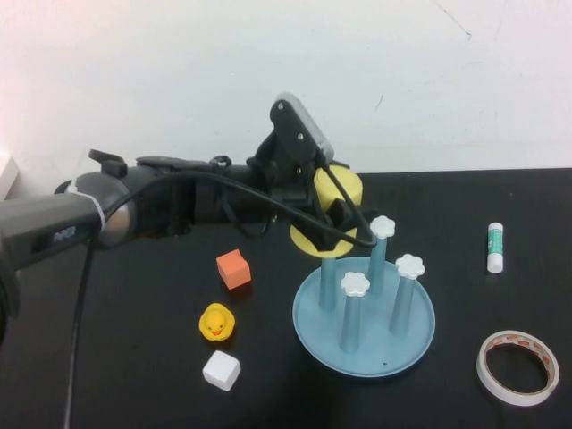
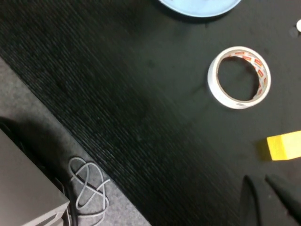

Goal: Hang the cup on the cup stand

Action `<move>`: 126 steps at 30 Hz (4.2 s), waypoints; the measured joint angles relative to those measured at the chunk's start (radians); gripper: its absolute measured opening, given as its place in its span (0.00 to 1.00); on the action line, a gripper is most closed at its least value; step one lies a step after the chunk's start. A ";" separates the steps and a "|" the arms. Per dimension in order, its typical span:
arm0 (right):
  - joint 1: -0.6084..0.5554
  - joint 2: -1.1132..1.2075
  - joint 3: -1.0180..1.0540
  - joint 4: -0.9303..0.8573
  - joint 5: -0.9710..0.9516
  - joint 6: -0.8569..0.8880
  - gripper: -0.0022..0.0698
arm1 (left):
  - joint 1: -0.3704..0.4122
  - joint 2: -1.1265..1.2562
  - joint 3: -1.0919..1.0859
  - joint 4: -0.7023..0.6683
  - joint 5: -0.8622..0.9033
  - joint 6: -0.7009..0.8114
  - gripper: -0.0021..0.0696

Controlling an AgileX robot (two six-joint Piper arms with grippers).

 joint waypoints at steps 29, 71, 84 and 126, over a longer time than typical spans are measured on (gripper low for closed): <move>0.000 -0.011 0.001 0.013 -0.147 -0.027 0.04 | 0.001 -0.227 -0.004 0.140 -0.286 -0.185 0.53; 0.000 -0.334 0.302 0.083 -0.358 -0.107 0.03 | 0.001 -1.316 1.056 0.954 -0.297 -0.948 0.03; -0.001 -0.334 0.302 0.088 -0.358 -0.108 0.03 | 0.191 -1.900 1.276 0.913 -0.409 -1.067 0.03; -0.001 -0.334 0.302 0.088 -0.359 -0.108 0.03 | 0.203 -2.049 1.436 1.691 -0.334 -2.021 0.03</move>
